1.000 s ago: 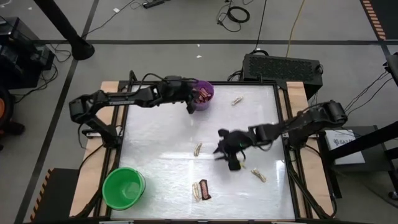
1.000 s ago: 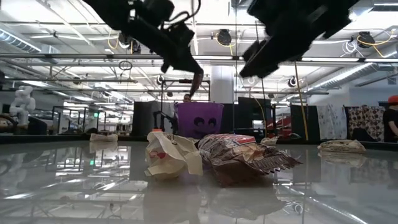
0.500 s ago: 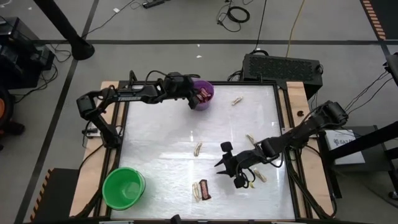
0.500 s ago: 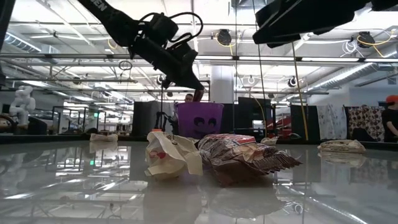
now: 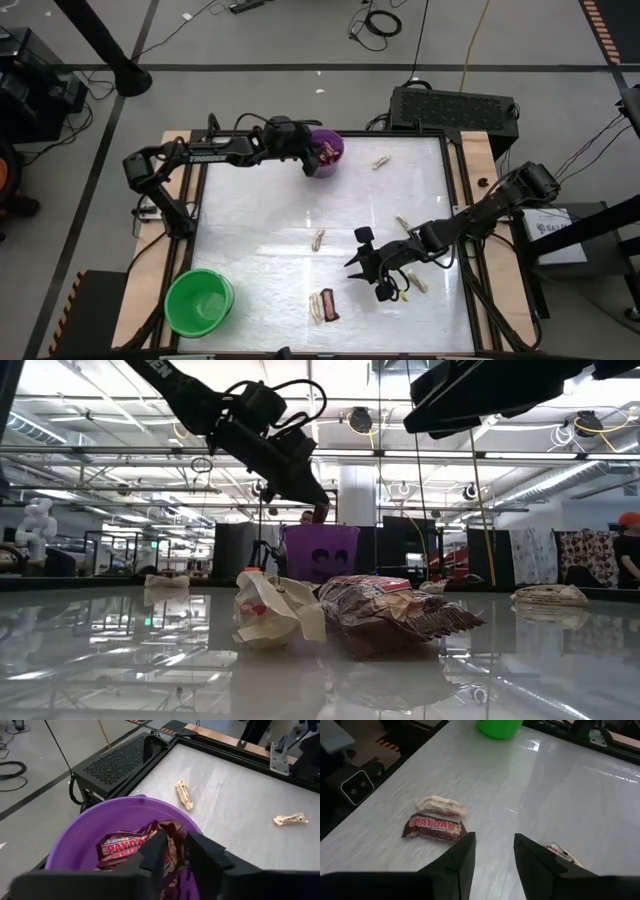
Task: Sort candy by brand, put in halloween buckets
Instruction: Put the brown chocolate into the purple bucket
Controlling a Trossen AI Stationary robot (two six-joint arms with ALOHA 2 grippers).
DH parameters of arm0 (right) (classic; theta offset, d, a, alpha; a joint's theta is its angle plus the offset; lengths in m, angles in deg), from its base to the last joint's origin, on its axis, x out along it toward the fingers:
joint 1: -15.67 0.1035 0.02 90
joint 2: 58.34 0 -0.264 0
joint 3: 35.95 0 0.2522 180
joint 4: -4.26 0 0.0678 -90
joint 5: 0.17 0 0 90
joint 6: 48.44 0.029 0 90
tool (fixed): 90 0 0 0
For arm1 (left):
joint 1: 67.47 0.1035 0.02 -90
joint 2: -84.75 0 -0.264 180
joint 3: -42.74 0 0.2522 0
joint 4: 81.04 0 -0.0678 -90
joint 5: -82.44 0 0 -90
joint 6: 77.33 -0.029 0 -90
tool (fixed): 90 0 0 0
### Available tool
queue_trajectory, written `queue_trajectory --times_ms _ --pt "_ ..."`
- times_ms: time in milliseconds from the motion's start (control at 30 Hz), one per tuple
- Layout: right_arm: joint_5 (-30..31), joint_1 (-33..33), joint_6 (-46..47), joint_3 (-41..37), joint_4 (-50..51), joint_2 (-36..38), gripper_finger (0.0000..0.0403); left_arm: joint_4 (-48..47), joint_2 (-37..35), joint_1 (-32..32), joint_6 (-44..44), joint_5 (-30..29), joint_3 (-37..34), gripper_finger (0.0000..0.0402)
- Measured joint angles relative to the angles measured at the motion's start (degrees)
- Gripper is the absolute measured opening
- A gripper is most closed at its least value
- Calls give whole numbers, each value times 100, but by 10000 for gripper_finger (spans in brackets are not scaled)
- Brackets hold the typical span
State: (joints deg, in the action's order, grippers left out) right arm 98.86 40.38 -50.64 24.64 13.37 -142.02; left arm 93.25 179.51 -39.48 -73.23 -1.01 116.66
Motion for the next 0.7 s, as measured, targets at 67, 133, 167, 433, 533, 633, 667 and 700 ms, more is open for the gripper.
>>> queue_trajectory --times_ms 67,133,167,433,533,633,667,700 --pt "-1 0 0 0 7 0 128 22 -11 0 0 -7 0 118" --pt "-1 0 0 0 4 0 128 9 -62 0 5 -12 0 139" --pt "-1 0 0 0 4 0 128 -24 -107 0 4 -13 0 148" --pt "-10 2 0 2 -33 0 128 -477 -773 0 6 -72 0 171" --pt "-12 2 0 2 -62 -2 128 -1240 -1235 -90 6 33 4 171" --pt "-21 7 -60 4 -288 -146 128 -2364 -1616 -355 -100 85 4 171" --pt "-37 11 -122 4 -405 -235 128 -2703 -1709 -479 -160 91 3 171" --pt "-64 13 -181 4 -572 -353 128 -2962 -1778 -624 -175 92 -31 171"
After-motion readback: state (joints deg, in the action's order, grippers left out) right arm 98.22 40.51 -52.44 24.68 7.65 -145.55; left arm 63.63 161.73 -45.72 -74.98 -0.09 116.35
